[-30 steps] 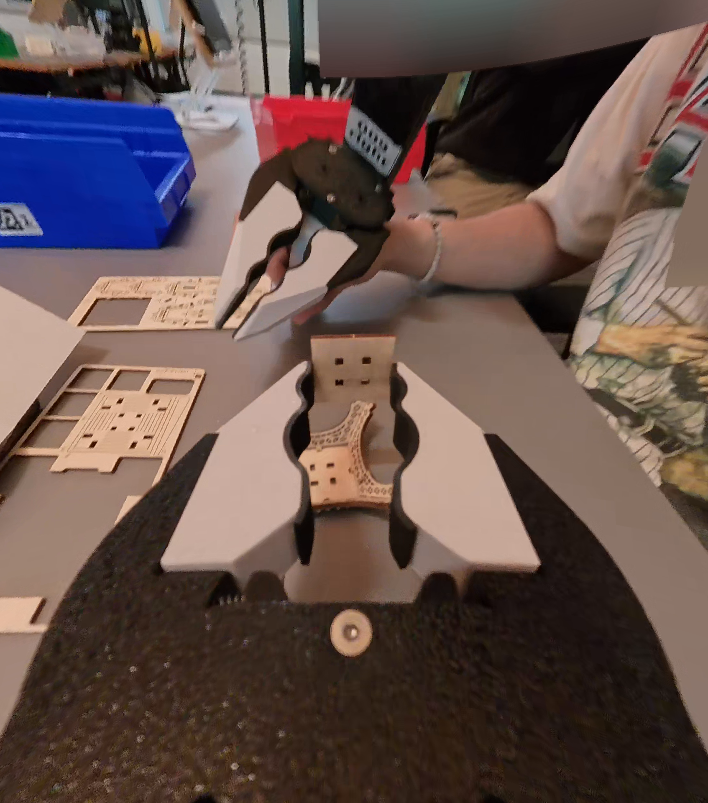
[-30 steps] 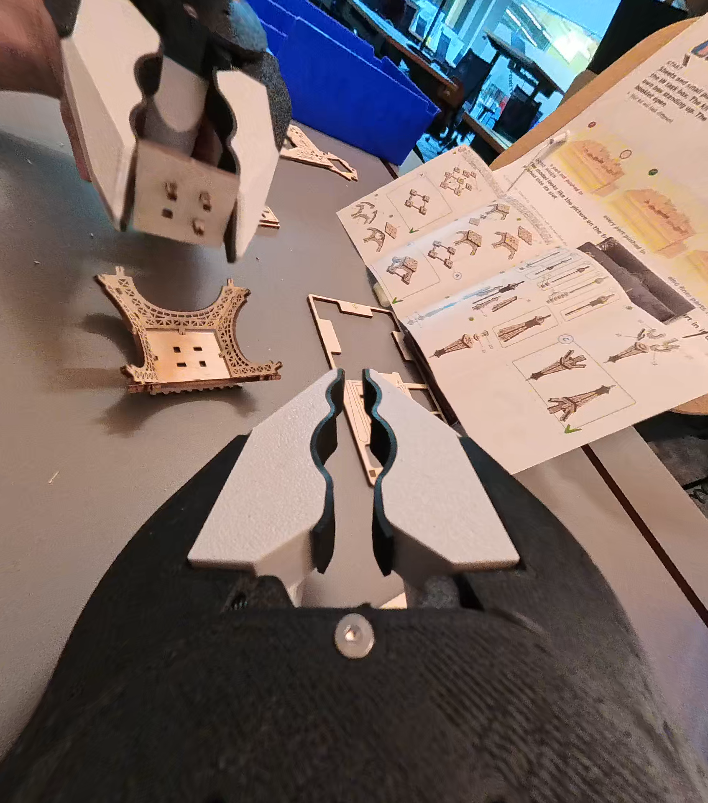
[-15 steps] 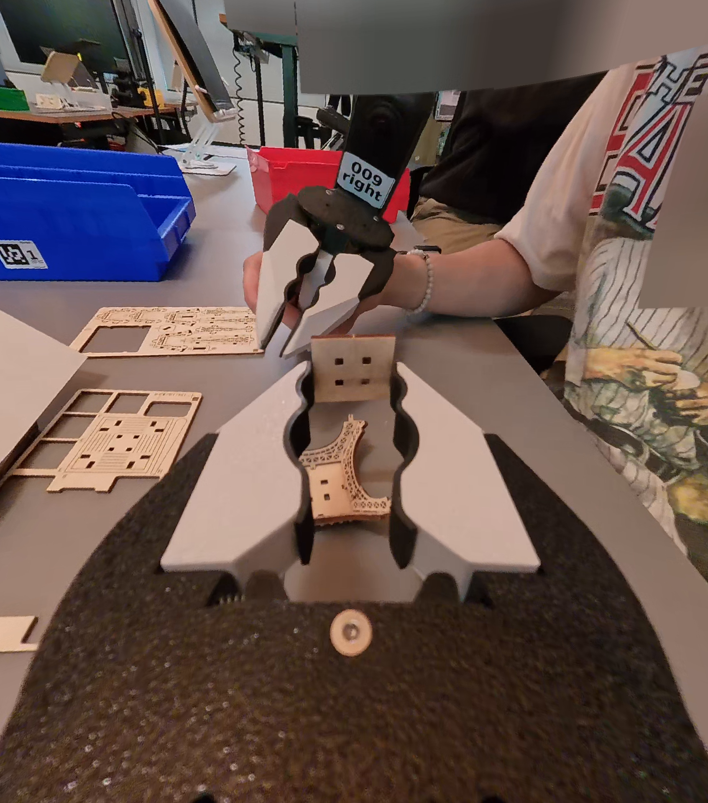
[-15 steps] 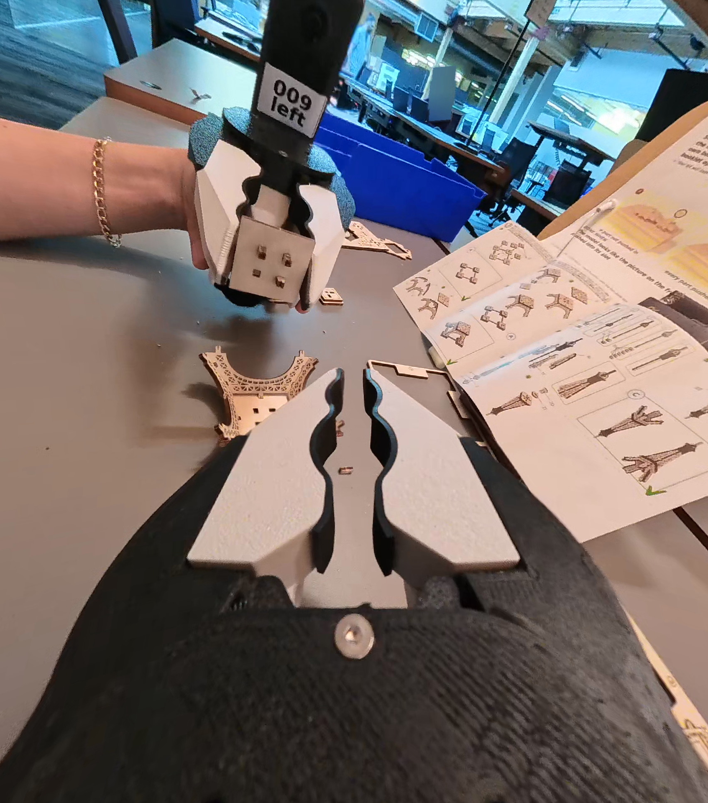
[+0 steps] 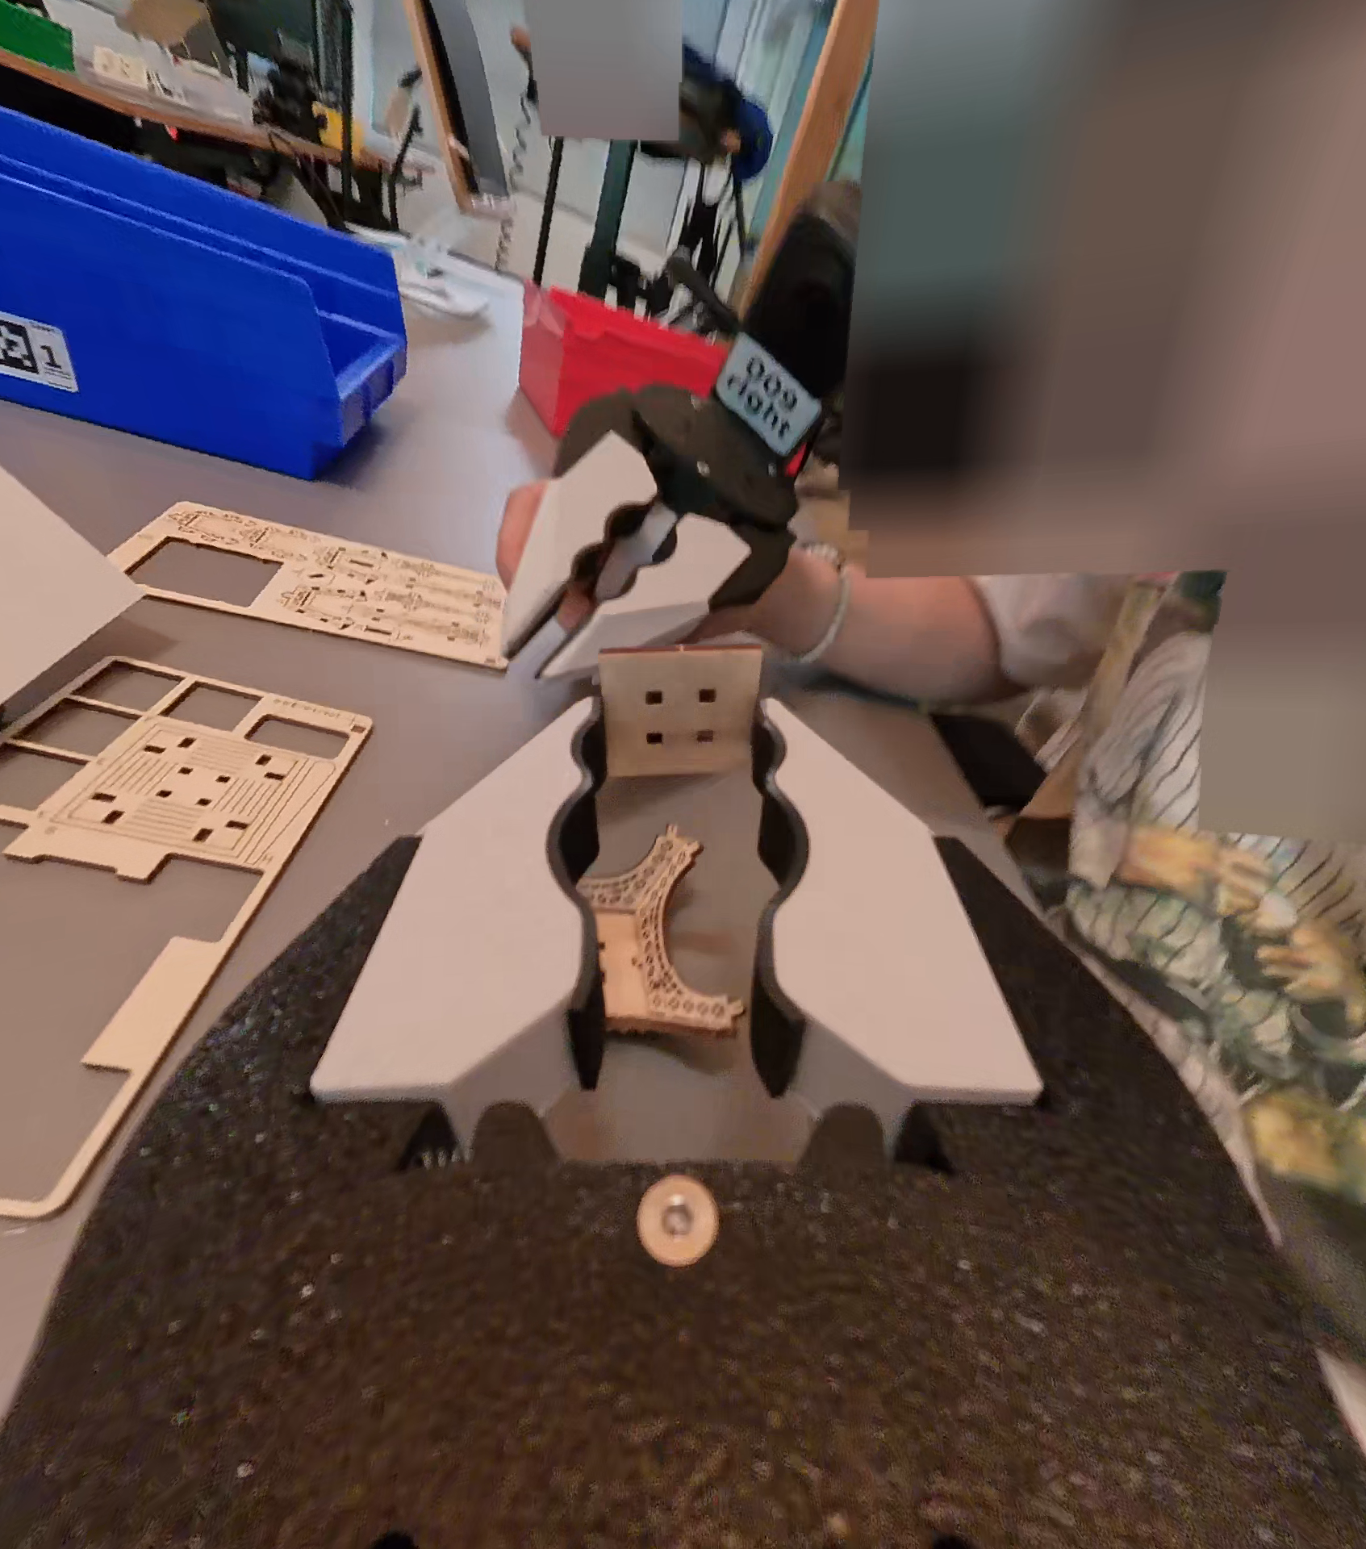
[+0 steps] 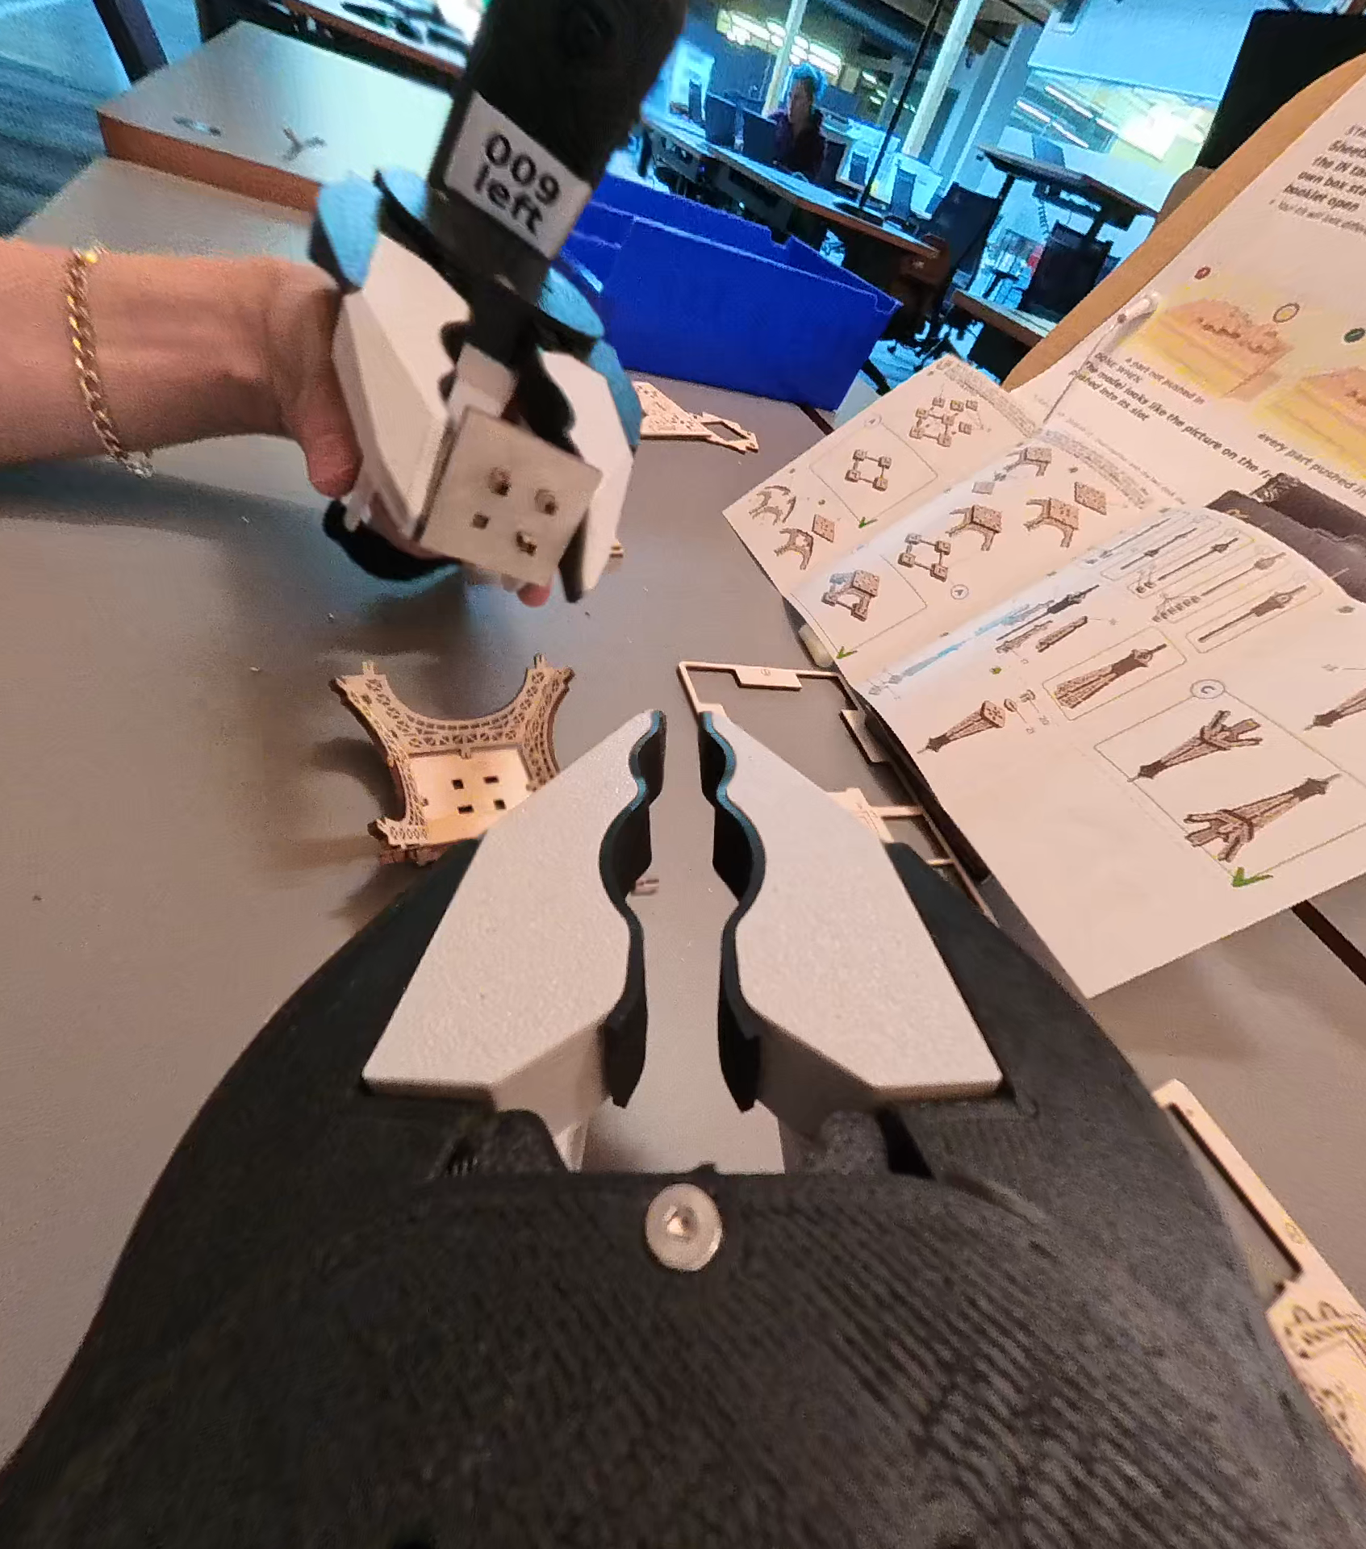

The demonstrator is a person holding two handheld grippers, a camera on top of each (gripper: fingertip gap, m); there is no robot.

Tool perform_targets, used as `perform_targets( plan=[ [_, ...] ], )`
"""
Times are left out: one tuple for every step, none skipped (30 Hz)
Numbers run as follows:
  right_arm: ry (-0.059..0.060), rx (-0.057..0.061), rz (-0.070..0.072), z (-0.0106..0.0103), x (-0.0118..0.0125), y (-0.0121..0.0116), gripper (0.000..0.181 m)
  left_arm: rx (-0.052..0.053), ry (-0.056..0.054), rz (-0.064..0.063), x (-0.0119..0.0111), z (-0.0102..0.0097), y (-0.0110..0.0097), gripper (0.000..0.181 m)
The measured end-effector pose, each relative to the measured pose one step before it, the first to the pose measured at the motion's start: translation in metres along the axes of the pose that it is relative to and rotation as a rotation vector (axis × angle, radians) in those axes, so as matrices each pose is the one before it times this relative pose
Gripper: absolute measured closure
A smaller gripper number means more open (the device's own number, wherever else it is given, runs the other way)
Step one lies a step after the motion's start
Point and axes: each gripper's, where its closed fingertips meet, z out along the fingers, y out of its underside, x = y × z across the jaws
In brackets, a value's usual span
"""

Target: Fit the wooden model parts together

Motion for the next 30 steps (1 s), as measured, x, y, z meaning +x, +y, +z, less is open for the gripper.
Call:
perform_targets(
  plan=[
    [-0.0043, 0.012, 0.0085, -0.00033, -0.0006, -0.00199, 0.176, 0.0341, 0.011, -0.0411, -0.0007, -0.00112, -0.00491, 0.149],
    [-0.0025, 0.011, 0.0097, -0.00034, -0.00006, -0.00176, 0.176, 0.0282, 0.0121, -0.0368, 0.00001, -0.00097, -0.00423, 0.149],
    [-0.0013, 0.0107, 0.0103, -0.00047, 0.00019, -0.00179, 0.176, 0.0213, 0.0076, -0.0257, -0.00006, -0.00084, -0.00335, 0.149],
    [-0.0039, 0.0134, 0.0106, -0.00042, -0.00036, -0.00233, 0.176, 0.0125, 0.0063, -0.0098, 0.00037, -0.00059, -0.00186, 0.149],
    [-0.0084, 0.0188, 0.0127, -0.00038, -0.00096, -0.00322, 0.176, 0.0022, 0.003, 0.0041, 0.00063, -0.00053, -0.00018, 0.149],
    [-0.0112, 0.0237, 0.0162, -0.00029, -0.00166, -0.00415, 0.176, -0.0045, -0.0048, 0.0118, -0.00006, -0.0003, 0.00063, 0.149],
    [-0.0143, 0.0245, 0.0228, 0.00002, -0.00223, -0.0042, 0.176, -0.0049, -0.0064, 0.0126, -0.0001, 0.00014, 0.00056, 0.149],
    [-0.0208, 0.0234, 0.0266, 0.00024, -0.00316, -0.00411, 0.176, -0.0023, 0.0013, 0.0069, 0.00098, 0.00038, 0.00012, 0.149],
    [-0.0237, 0.0225, 0.0234, 0.00025, -0.00372, -0.00401, 0.176, 0.001, 0.0058, 0.0024, 0.00136, 0.0008, -0.00049, 0.149],
    [-0.0174, 0.0184, 0.0142, 0.00018, -0.00297, -0.00337, 0.176, -0.0001, 0.002, 0.0014, 0.00051, 0.00087, -0.00017, 0.149],
    [-0.0094, 0.0122, 0.009, 0.00009, -0.00184, -0.00247, 0.176, -0.0053, 0.0005, 0.0034, 0.0004, 0.00087, 0.00067, 0.149],
    [-0.007, 0.0053, 0.0079, 0.00014, -0.00126, -0.00131, 0.176, -0.0094, 0.0047, 0.0111, 0.00131, 0.00094, 0.0016, 0.149],
    [-0.0075, 0.0039, 0.006, 0.00025, -0.00123, -0.00092, 0.175, -0.0119, 0.0023, 0.0194, 0.00132, 0.00095, 0.00207, 0.149],
    [-0.0065, 0.0066, 0.0047, 0.00014, -0.00112, -0.0011, 0.175, -0.0117, 0.0006, 0.0218, 0.00118, 0.00095, 0.00185, 0.149],
    [-0.0044, 0.0107, 0.0077, -0.00007, -0.00067, -0.00142, 0.175, -0.009, 0.0052, 0.0174, 0.00174, 0.00099, 0.00128, 0.149],
    [-0.0071, 0.0126, 0.0136, 0.00015, -0.00097, -0.00158, 0.175, -0.0034, 0.0117, 0.0111, 0.00263, 0.00095, 0.00041, 0.149],
    [-0.0128, 0.0134, 0.0143, 0.00018, -0.00172, -0.00161, 0.175, 0.0009, 0.0096, 0.007, 0.00213, 0.00092, -0.00047, 0.149],
    [-0.0193, 0.0143, 0.0114, 0.00023, -0.00285, -0.00169, 0.175, 0.0, 0.0012, 0.0042, 0.00051, 0.00064, -0.00013, 0.149],
    [-0.016, 0.0098, 0.0087, 0.00032, -0.00237, -0.00136, 0.175, -0.0043, -0.0021, 0.0008, -0.00019, 0.00038, 0.00063, 0.149],
    [-0.0067, 0.0019, 0.004, 0.00011, -0.00091, -0.00036, 0.175, -0.0049, -0.0012, -0.0001, -0.00018, 0.00016, 0.00088, 0.149],
    [-0.0022, -0.0033, -0.0014, -0.00002, -0.00028, 0.00026, 0.175, -0.0025, -0.0038, 0.0, -0.00068, -0.00006, 0.00051, 0.149],
    [-0.0039, -0.0023, -0.004, -0.00011, -0.00075, 0.00001, 0.175, -0.0013, -0.0041, -0.0006, -0.00083, -0.00026, 0.00041, 0.149],
    [-0.0075, 0.0014, -0.0027, -0.00006, -0.00138, -0.00031, 0.175, -0.0011, -0.0014, -0.0016, -0.00049, -0.00033, 0.00034, 0.149],
    [-0.0057, 0.0016, 0.0012, 0.00023, -0.00107, -0.00032, 0.175, -0.0006, -0.0025, -0.0025, -0.00062, -0.00029, 0.00037, 0.149],
    [-0.0052, -0.0022, 0.0031, 0.00054, -0.00088, 0.00042, 0.175, -0.0045, -0.0082, -0.0028, -0.00144, -0.00026, 0.00089, 0.149],
    [-0.0046, -0.0058, 0.001, 0.0006, -0.00081, 0.00112, 0.175, -0.0095, -0.011, -0.002, -0.00197, -0.0002, 0.00164, 0.149],
    [-0.0029, -0.0077, -0.0031, 0.00049, -0.00048, 0.00168, 0.175, -0.012, -0.0101, 0.0005, -0.0017, -0.00011, 0.00206, 0.149],
    [0.0011, -0.0091, -0.0044, 0.00031, 0.00005, 0.00185, 0.175, -0.0114, -0.0071, 0.0033, -0.00101, -0.00002, 0.0019, 0.149],
    [0.0011, -0.0101, -0.003, 0.0003, 0.00027, 0.0019, 0.175, -0.0097, -0.0061, 0.0049, -0.00062, 0.00014, 0.00156, 0.149],
    [-0.0003, -0.0084, -0.0024, 0.00011, 0.00018, 0.00157, 0.175, -0.0097, -0.0058, 0.0062, -0.00053, 0.00022, 0.00147, 0.149]
  ],
)
